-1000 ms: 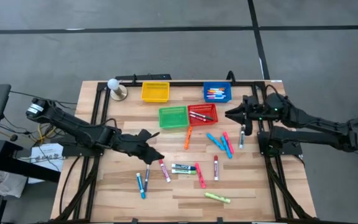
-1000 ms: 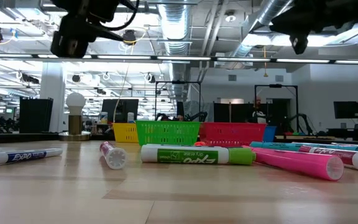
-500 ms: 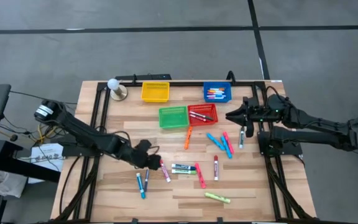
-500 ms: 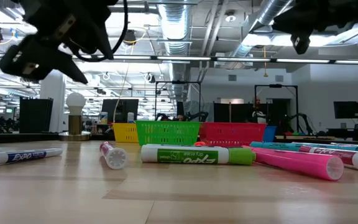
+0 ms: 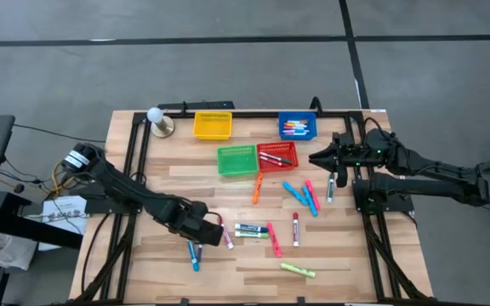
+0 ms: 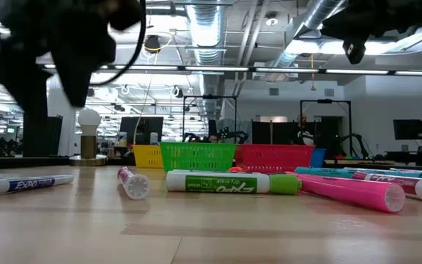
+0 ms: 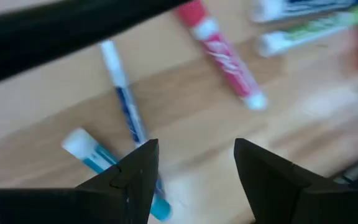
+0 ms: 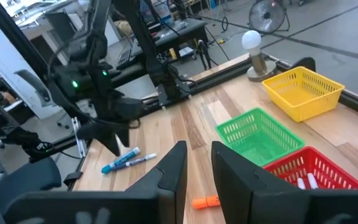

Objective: Pick & Place Markers
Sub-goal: Put the violet marker pen into the red bin

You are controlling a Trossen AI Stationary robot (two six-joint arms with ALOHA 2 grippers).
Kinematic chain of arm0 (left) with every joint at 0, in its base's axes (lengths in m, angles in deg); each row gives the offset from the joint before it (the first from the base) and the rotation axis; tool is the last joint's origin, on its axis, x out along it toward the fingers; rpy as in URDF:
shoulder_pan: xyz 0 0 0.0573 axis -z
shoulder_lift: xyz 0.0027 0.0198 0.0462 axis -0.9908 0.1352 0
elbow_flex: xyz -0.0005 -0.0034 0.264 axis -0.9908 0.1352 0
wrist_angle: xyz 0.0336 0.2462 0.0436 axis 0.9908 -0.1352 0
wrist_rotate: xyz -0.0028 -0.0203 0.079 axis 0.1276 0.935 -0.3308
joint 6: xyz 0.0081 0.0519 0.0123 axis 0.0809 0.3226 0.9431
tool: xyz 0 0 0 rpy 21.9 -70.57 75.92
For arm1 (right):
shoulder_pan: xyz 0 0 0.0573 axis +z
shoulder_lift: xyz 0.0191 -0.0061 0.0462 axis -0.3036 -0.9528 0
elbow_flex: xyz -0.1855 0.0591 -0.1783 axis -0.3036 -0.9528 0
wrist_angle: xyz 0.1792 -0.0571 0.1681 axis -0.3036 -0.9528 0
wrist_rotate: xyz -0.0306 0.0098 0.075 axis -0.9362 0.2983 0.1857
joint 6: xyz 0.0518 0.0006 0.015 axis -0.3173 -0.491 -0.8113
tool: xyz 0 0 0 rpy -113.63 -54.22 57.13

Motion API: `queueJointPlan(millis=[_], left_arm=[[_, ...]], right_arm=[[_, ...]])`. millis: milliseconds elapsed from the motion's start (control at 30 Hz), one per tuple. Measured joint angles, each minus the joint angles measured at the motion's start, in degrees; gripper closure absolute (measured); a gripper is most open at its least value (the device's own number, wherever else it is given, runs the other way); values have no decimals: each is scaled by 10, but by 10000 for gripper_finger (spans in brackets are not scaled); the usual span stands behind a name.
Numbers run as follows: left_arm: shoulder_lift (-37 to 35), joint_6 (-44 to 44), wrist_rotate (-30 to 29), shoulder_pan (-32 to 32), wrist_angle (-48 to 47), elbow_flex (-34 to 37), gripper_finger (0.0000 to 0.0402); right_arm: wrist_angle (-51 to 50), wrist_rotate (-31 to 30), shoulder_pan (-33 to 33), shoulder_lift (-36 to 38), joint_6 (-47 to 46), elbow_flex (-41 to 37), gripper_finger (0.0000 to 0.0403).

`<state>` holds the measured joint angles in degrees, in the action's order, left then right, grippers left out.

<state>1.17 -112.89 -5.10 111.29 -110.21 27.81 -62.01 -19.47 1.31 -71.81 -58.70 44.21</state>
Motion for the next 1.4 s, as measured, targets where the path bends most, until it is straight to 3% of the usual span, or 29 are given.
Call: queueJointPlan(millis=[400,767,1233,1400], left_arm=[[69,-8,5,-3,2,1,192],[111,-37,48,-2,2,11,192],[111,-35,3,-3,2,11,195],[111,-34,-2,-9,2,11,231]], right_arm=[[-1,2,0,0,0,0,339],[-1,2,0,0,0,0,339],[-4,3,0,0,0,0,339],[-11,3,0,0,0,0,339]])
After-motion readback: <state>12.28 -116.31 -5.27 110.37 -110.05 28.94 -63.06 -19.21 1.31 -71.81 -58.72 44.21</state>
